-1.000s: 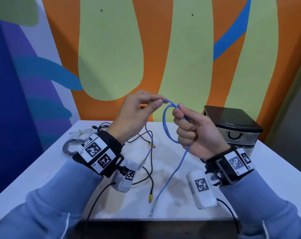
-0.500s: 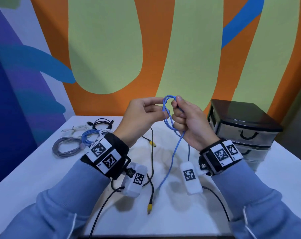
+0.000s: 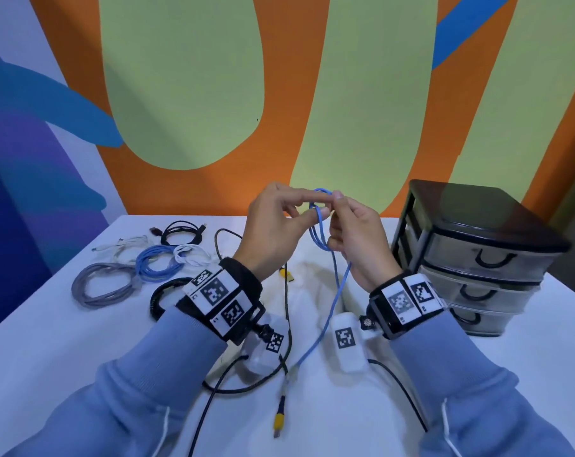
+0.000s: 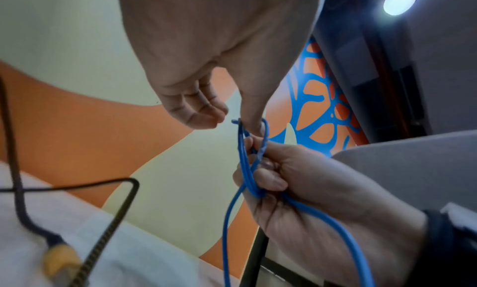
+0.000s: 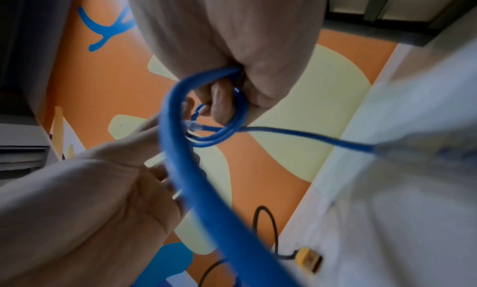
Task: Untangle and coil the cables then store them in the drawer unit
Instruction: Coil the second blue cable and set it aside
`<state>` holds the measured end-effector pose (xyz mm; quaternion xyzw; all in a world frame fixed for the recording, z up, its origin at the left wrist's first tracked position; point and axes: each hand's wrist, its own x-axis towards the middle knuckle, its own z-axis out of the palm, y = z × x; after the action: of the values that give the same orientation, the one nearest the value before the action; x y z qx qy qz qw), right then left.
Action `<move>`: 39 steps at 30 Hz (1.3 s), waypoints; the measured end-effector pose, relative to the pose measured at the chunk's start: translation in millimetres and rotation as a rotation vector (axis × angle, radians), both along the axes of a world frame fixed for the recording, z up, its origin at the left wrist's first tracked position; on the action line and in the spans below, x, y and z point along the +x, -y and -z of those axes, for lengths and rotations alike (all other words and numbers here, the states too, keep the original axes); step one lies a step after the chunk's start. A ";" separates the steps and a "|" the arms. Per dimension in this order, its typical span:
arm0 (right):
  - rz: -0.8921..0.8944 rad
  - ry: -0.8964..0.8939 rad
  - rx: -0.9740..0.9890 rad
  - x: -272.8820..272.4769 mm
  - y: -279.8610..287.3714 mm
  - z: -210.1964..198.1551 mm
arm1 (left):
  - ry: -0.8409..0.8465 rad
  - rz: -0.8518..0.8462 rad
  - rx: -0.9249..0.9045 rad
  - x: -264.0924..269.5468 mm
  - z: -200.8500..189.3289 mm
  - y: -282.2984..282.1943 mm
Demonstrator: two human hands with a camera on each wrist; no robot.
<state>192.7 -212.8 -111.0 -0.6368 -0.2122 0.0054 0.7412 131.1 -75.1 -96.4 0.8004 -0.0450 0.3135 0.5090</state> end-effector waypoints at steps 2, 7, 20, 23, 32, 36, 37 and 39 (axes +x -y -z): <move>0.053 0.033 -0.018 3.5 5.2 -1.0 | -0.031 0.096 -0.170 -1.7 -0.9 0.6; 0.129 0.107 -0.049 8.0 12.9 1.0 | -0.217 0.302 -0.792 -4.5 -9.4 -11.1; -0.061 -0.258 0.294 9.3 15.4 -3.6 | -0.299 0.238 -0.615 -11.1 -19.0 -28.6; -0.245 -0.494 0.567 9.6 18.3 -9.4 | -0.287 0.157 -0.294 -14.6 -15.5 -27.4; -0.384 -0.548 0.554 -10.8 4.4 -6.3 | -0.019 -0.095 -0.019 -13.4 -10.6 -15.5; -0.305 -0.346 0.226 -21.6 -4.3 -4.4 | 0.020 -0.069 -0.160 -9.8 -4.9 -12.2; -0.286 -0.316 0.172 -23.1 -5.7 -4.4 | 0.024 -0.060 -0.169 -9.1 -3.8 -12.8; -0.199 -0.219 0.069 -23.0 -6.3 -3.7 | 0.015 -0.042 -0.203 -10.0 -3.1 -13.2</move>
<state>169.8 -206.5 -107.3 -0.5825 -0.1921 0.1410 0.7771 121.1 -61.9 -93.3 0.7433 0.0001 0.3330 0.5803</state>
